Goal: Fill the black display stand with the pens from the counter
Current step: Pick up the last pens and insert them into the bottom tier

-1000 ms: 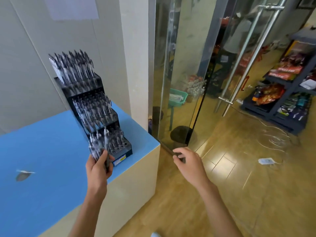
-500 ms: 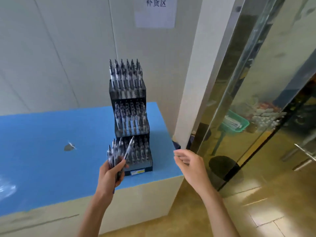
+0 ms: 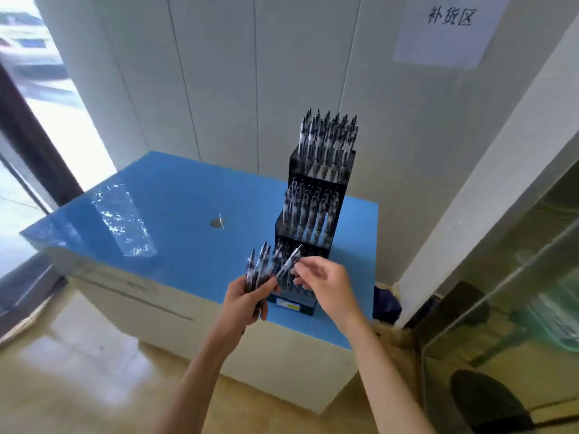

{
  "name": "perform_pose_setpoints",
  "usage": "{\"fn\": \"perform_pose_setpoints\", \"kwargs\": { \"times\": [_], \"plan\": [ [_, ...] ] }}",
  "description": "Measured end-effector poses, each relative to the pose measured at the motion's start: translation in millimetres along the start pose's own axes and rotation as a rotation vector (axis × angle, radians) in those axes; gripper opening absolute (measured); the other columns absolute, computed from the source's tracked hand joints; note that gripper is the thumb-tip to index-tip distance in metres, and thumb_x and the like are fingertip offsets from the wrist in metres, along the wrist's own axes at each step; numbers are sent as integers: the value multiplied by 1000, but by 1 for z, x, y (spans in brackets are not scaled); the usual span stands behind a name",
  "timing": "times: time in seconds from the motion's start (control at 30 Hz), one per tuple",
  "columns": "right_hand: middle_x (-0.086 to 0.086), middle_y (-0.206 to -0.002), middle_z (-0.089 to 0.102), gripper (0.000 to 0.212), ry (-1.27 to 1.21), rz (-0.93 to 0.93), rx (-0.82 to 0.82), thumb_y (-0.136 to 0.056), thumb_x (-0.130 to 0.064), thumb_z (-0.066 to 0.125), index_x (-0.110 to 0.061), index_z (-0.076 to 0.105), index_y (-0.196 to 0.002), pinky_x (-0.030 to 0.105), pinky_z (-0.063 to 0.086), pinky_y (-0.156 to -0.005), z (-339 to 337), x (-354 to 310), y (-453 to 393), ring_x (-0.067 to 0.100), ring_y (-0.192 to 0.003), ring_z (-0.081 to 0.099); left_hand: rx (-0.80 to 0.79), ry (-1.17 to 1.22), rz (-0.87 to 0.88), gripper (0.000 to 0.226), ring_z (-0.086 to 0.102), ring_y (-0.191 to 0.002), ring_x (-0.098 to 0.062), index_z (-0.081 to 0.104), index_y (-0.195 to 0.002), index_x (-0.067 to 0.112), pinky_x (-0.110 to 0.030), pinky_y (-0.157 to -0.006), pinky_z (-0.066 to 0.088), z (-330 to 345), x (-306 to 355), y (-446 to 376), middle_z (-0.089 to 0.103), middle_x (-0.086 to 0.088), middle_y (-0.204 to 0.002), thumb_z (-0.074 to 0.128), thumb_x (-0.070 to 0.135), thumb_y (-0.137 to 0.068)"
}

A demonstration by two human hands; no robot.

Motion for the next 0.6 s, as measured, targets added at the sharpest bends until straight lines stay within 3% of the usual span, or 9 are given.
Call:
{"fn": "perform_pose_setpoints", "kwargs": {
  "times": [0.23,0.4,0.47,0.6],
  "plan": [
    [9,-83,77,9,-201,59,-30,-94,-13,69,-6,74,-95,36,62,-76,15,-3,-11,26,-78,75,38,10,10,31,39,-47,-21,69,-94,-8,-25,-42,22,-10,-1,13,49,-9,-52,67,24,-97],
    [14,-81,77,6,-289,3,109,-92,-7,70,-2,74,-93,37,63,-74,7,-11,-21,28,-77,76,136,24,3,30,43,-43,-14,64,-106,-7,-24,-42,25,-28,-1,11,69,-6,-71,63,23,-100],
    [11,-78,76,5,-214,-68,204,-92,-6,70,-3,74,-92,36,63,-72,-2,-11,-28,25,-75,76,217,34,2,30,39,-41,-13,60,-107,-6,-23,-40,27,-41,-3,8,70,-3,-72,61,23,-102],
    [-4,-77,75,6,185,-261,302,-91,-14,73,-9,76,-93,27,61,-73,0,-8,-38,6,-73,73,276,53,5,25,32,-44,-13,53,-107,0,-22,-41,28,-63,-10,4,65,2,-65,55,25,-106]
  ]
}}
Point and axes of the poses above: each hand's wrist, its own y-axis away from the middle knuckle, its own z-axis out of the palm, x = y × z, the point moved 7 cm from there along -y, towards the middle knuckle
